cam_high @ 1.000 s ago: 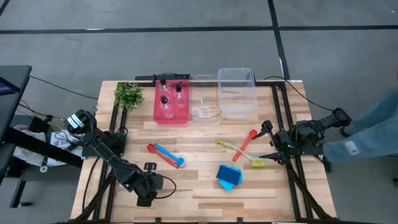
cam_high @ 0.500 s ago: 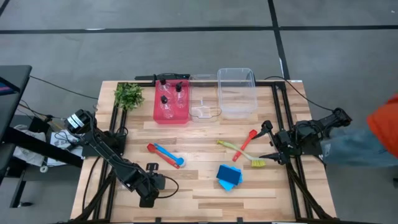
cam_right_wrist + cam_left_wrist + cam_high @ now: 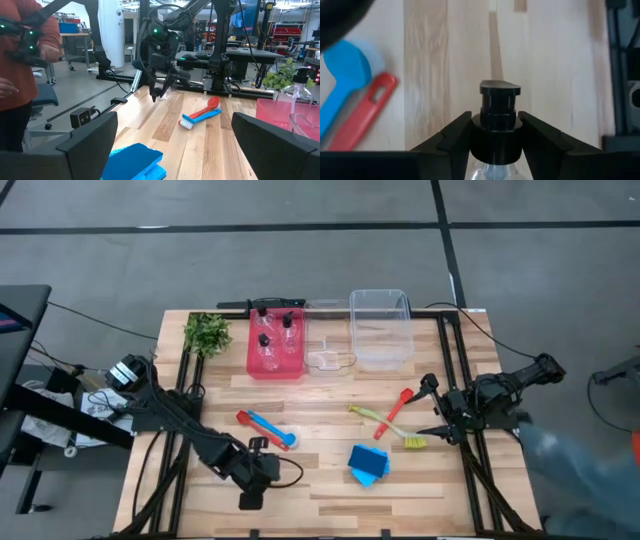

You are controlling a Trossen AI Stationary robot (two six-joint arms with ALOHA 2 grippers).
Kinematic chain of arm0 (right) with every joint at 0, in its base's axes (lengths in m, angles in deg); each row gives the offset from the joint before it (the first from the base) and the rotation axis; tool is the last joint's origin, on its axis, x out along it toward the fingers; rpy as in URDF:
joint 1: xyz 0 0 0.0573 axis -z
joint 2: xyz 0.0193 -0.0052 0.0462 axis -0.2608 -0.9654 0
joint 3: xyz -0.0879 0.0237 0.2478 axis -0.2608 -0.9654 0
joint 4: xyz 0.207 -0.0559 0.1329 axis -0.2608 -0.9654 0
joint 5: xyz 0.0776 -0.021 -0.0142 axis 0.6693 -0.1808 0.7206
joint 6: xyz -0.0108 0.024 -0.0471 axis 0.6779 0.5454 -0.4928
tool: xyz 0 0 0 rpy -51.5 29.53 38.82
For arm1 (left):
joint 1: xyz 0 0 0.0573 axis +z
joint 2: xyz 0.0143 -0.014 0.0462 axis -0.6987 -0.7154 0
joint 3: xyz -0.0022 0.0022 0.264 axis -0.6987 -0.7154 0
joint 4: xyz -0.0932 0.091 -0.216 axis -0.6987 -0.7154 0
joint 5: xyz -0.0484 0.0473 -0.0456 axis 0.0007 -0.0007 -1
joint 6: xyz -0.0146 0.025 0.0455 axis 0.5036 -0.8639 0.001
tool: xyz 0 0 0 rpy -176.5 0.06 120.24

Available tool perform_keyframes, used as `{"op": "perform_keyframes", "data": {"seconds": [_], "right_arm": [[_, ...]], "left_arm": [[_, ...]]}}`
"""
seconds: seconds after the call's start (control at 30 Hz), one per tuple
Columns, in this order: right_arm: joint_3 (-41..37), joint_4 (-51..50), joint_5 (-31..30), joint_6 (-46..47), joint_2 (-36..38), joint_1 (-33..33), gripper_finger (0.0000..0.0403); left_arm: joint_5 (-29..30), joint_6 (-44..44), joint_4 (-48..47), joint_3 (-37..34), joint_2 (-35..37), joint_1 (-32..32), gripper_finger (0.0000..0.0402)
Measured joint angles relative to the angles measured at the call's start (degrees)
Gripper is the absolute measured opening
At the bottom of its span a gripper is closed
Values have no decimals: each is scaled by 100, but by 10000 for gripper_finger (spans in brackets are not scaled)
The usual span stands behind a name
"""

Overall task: Pick & Place Kitchen Sink Supplies
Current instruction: Put the spray bottle into the pink bin

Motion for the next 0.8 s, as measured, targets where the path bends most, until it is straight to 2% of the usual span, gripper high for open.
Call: {"op": "perform_keyframes", "data": {"seconds": [0.33, 0.8], "right_arm": [[0, 0, 0, 1, 2, 2, 386], [-2, 0, -2, 1, 2, 1, 386]], "left_arm": [[87, -273, 306, 208, 302, 310, 146], [930, -339, 416, 208, 1248, 434, 149]]}}
